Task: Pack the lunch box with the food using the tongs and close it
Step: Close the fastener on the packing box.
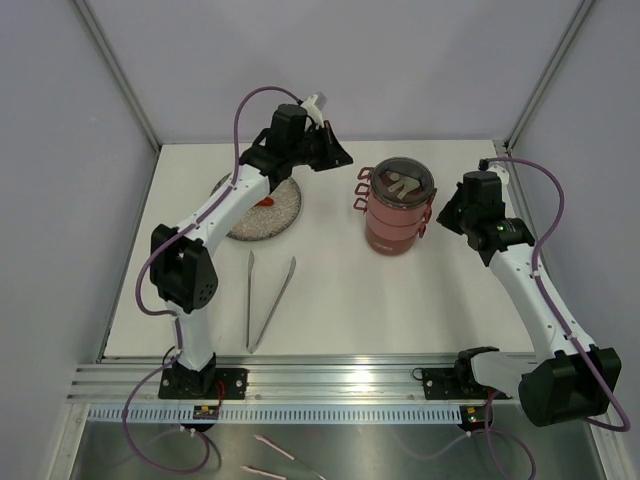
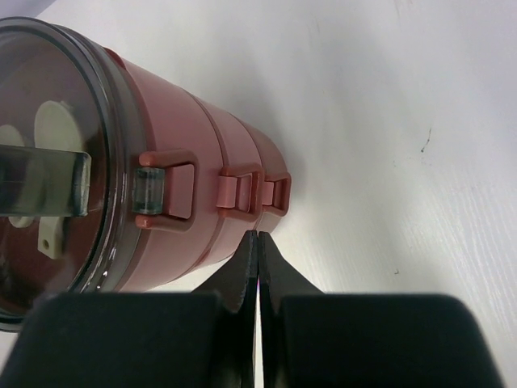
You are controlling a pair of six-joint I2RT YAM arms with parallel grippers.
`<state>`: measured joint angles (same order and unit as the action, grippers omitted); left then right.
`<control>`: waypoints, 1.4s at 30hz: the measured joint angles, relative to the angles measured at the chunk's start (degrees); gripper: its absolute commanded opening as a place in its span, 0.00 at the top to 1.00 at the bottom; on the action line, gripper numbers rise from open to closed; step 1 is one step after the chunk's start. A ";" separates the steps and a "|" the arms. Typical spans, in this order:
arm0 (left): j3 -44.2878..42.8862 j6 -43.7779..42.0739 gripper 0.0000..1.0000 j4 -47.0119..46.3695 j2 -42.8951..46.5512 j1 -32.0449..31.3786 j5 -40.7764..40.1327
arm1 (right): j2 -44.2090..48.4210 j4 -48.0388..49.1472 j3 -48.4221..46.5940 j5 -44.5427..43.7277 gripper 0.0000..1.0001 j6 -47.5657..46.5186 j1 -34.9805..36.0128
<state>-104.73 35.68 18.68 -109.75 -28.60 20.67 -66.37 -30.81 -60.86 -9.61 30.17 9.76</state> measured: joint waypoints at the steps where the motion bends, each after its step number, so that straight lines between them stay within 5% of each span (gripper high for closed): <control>1: -0.44 0.00 1.00 0.07 -0.04 -0.46 0.17 | 0.02 -0.39 0.00 -0.02 1.00 0.00 0.00; 23: -2.23 0.39 1.00 0.74 -7.56 -5.29 0.15 | 2.25 -2.12 0.02 0.00 1.00 0.02 0.00; 42: -0.44 -2.40 1.00 3.48 -4.17 -3.26 -4.42 | 2.60 -2.23 0.02 0.04 1.00 0.00 0.00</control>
<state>-105.16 33.28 22.15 -113.93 -31.86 16.25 -63.77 -33.04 -60.84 -9.56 30.17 9.76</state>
